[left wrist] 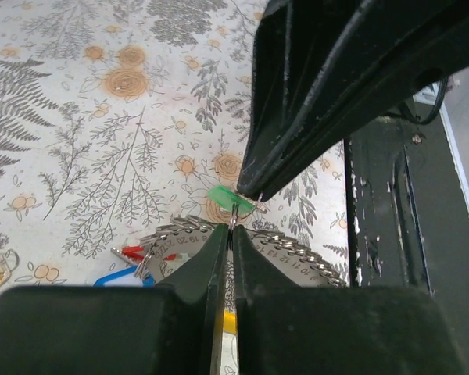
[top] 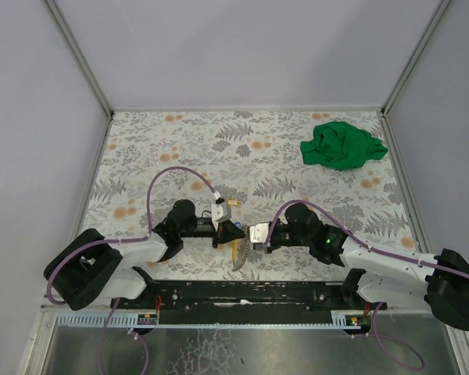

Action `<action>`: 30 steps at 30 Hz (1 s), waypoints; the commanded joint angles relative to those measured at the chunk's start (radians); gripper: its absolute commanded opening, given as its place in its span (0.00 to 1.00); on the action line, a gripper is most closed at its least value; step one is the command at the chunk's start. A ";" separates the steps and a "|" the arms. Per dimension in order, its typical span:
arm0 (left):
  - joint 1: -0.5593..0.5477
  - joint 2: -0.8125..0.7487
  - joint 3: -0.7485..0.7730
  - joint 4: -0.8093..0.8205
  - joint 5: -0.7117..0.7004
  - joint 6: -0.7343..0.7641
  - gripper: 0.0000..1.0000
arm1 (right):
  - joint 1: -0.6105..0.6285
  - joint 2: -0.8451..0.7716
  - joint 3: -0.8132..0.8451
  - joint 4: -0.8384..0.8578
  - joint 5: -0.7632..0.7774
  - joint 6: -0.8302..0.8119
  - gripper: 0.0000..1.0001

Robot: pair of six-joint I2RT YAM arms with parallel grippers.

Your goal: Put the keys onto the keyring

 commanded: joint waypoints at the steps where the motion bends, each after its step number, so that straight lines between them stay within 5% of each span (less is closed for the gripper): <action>1: 0.013 -0.067 -0.044 0.106 -0.153 -0.119 0.00 | 0.010 -0.026 0.027 0.026 0.006 0.001 0.00; 10: 0.013 -0.176 -0.146 0.239 -0.355 -0.319 0.00 | 0.010 0.008 0.020 0.042 0.007 0.008 0.00; 20: -0.036 -0.129 -0.186 0.418 -0.470 -0.457 0.00 | 0.017 0.058 0.017 0.085 -0.010 0.015 0.00; 30: -0.113 -0.068 -0.214 0.507 -0.516 -0.409 0.00 | 0.026 0.004 -0.010 0.109 0.084 0.028 0.00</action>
